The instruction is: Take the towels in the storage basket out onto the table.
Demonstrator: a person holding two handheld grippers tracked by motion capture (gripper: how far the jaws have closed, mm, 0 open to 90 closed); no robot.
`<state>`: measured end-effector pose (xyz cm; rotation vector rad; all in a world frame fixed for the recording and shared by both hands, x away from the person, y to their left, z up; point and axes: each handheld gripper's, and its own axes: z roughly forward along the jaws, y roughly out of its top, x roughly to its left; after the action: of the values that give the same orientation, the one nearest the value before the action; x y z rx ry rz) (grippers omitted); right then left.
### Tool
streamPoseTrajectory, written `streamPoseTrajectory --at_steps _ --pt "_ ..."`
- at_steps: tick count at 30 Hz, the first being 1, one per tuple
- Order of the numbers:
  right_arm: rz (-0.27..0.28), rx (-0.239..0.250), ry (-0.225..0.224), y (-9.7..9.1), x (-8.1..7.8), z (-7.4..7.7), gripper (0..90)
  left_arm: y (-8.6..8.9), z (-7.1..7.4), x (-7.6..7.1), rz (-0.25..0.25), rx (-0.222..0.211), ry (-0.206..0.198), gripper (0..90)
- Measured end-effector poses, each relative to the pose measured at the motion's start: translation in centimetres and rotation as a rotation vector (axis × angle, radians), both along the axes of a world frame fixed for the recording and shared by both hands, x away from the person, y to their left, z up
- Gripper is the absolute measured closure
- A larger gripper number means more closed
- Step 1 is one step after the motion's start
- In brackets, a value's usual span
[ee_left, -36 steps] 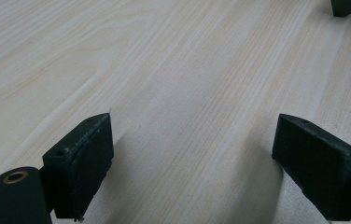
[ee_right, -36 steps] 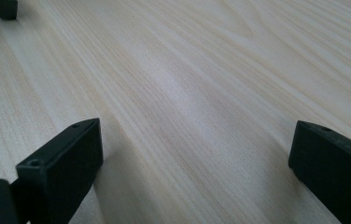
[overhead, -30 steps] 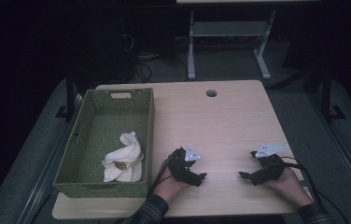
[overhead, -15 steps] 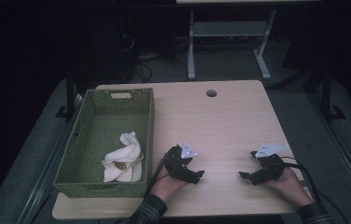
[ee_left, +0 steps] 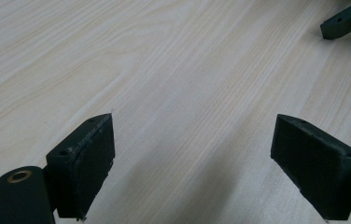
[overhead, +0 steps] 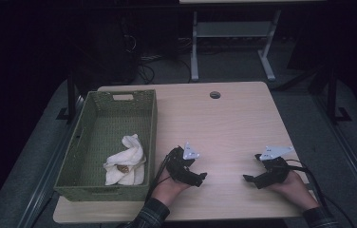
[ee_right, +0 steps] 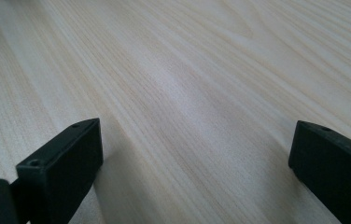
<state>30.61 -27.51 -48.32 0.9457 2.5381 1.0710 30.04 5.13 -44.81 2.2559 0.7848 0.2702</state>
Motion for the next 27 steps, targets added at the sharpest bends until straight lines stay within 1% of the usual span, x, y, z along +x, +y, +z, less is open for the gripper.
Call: streamPoseTrajectory --at_steps 1,2,3,6,8,9,13,14,15,17,18,22,24,27 --pt "-0.001 0.0 0.0 0.0 0.0 0.0 2.7 0.0 0.1 0.0 0.0 0.004 -0.005 13.1" --pt "0.0 0.0 0.0 0.0 0.0 0.0 2.7 0.1 0.3 0.0 0.003 0.006 -0.002 13.1" --pt "-0.001 0.0 0.0 0.0 0.0 0.0 2.7 0.2 0.6 -0.1 0.008 0.003 -0.005 13.1" --pt "0.0 0.0 0.0 0.0 0.0 0.0 2.7 0.2 0.9 -0.1 0.014 -0.004 -0.006 13.1" --pt "0.0 0.0 0.0 0.0 0.0 0.0 2.7 0.3 1.2 -0.1 0.013 0.002 -0.012 13.1" --pt "0.0 0.0 0.0 0.0 0.0 0.0 2.7 0.4 1.4 -0.1 0.018 -0.009 -0.013 13.1" --pt "0.0 0.0 0.0 0.0 0.0 0.0 2.7 0.5 1.7 -0.1 0.016 -0.025 -0.01 13.1" --pt "0.001 0.0 0.0 0.0 0.0 0.0 2.7 0.6 1.9 0.0 0.015 -0.036 0.004 13.1" --pt "0.001 0.0 0.0 0.0 0.0 0.0 2.7 0.6 1.9 0.0 0.015 -0.036 0.004 13.1" --pt "0.002 0.0 0.0 0.0 0.0 0.0 2.6 0.6 2.2 0.0 0.014 -0.051 0.011 13.1" --pt "0.005 0.0 0.001 0.0 0.0 0.0 2.6 0.7 2.6 0.1 0.011 -0.067 0.013 13.1" --pt "0.005 0.0 0.002 0.0 0.0 0.0 2.6 0.7 2.9 0.2 0.007 -0.066 0.015 13.1" --pt "0.005 0.0 0.001 0.0 0.0 0.0 2.6 0.7 3.1 0.2 0.003 -0.077 0.018 13.1" --pt "0.005 0.0 0.001 0.0 0.0 0.0 2.6 0.7 3.6 0.3 -0.007 -0.08 0.026 13.1"
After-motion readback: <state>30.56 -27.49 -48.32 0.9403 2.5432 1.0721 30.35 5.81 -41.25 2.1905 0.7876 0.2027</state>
